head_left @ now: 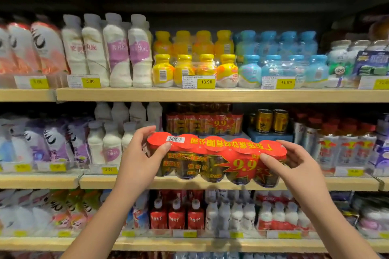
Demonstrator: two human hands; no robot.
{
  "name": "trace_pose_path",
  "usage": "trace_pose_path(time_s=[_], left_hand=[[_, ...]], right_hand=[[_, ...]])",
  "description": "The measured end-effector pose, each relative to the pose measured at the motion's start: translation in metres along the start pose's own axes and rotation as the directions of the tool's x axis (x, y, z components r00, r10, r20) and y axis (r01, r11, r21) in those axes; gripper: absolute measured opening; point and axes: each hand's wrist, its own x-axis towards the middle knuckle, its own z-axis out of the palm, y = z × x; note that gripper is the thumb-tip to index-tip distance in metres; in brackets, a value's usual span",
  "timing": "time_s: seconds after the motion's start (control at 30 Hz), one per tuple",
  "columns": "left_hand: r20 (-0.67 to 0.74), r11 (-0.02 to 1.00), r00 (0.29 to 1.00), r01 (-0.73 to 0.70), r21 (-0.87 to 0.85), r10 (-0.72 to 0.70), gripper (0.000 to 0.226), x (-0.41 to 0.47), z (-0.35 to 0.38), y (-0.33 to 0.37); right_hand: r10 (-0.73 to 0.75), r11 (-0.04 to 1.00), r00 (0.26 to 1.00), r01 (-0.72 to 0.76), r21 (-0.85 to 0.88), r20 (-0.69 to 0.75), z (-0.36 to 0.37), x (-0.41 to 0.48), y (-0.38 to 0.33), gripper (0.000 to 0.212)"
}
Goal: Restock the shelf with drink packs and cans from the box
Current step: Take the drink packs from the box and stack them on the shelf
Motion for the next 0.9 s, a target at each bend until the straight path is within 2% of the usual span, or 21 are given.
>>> trace_pose_path(time_s=[0.27,0.33,0.53,0.67,0.73,0.83,0.9], left_hand=[[0.001,0.998,0.999,0.053,-0.019,-0.053,0.063,0.074,0.035,-0.034],[-0.008,0.997,0.997,0.076,0.021,-0.076,0.067,0.084,0.044,-0.038],[-0.057,0.982,0.991,0.132,0.137,-0.125,0.052,0.103,0.065,-0.044],[-0.086,0.96,0.977,0.208,0.188,-0.195,0.04,0.113,0.081,-0.049],[-0.104,0.956,0.974,0.219,0.193,-0.202,0.043,0.121,0.09,-0.055],[-0.118,0.97,0.979,0.185,0.157,-0.167,0.047,0.133,0.103,-0.061],[-0.123,0.983,0.985,0.137,0.124,-0.122,0.053,0.137,0.111,-0.063]], right_hand=[[0.032,0.999,0.998,-0.031,0.02,-0.061,0.038,0.061,0.019,0.065],[0.04,0.999,0.997,-0.039,0.029,-0.065,0.043,0.074,0.024,0.064],[0.073,0.997,0.996,-0.073,-0.008,-0.056,0.054,0.113,0.041,0.087],[0.096,0.994,0.993,-0.099,-0.048,-0.063,0.06,0.136,0.054,0.082],[0.104,0.993,0.992,-0.108,-0.047,-0.066,0.062,0.148,0.062,0.076],[0.118,0.993,0.993,-0.118,-0.014,-0.025,0.067,0.166,0.072,0.064],[0.13,0.991,0.991,-0.129,0.04,-0.024,0.072,0.176,0.078,0.066]])
